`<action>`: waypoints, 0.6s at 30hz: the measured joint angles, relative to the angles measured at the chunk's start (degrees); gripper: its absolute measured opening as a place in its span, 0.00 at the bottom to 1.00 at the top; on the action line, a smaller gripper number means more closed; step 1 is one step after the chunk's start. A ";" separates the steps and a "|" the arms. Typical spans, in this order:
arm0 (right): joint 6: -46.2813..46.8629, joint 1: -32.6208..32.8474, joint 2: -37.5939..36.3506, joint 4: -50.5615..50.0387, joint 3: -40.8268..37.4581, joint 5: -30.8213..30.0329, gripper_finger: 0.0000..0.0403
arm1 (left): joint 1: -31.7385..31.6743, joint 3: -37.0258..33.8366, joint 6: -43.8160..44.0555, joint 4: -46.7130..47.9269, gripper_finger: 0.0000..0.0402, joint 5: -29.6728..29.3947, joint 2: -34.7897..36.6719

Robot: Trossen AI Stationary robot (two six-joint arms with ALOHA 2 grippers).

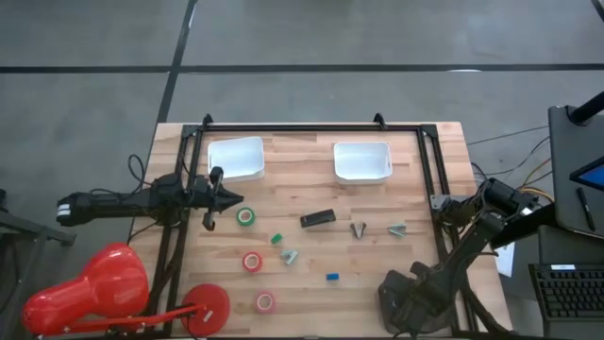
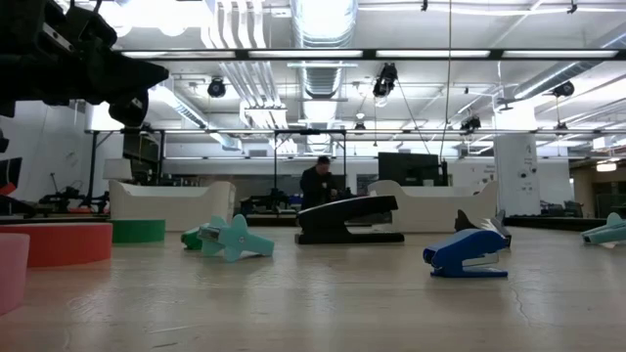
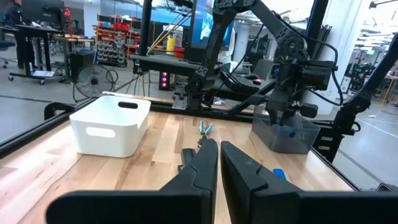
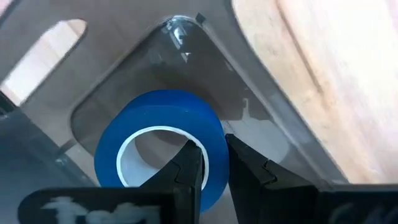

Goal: Pick and place Stapler, Stapler remover, tape
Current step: Put the blue tape into the black bin

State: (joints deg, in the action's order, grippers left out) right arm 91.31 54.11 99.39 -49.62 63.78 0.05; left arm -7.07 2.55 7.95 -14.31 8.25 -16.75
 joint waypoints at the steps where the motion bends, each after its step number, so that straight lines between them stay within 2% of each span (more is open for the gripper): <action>1: 0.38 0.00 0.00 0.62 -0.40 0.06 0.13 | -0.01 0.00 0.00 0.00 0.06 0.00 0.00; 9: 1.61 -0.01 0.02 2.94 -2.09 1.05 0.15 | -0.02 0.00 0.02 0.01 0.06 0.00 0.00; 18: 2.84 -0.17 0.02 2.91 -1.50 1.06 0.32 | -0.02 0.00 -0.01 0.01 0.06 0.00 0.00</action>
State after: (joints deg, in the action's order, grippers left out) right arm 94.15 53.94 99.42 -46.71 62.28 1.11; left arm -7.09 2.55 7.95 -14.31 8.25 -16.75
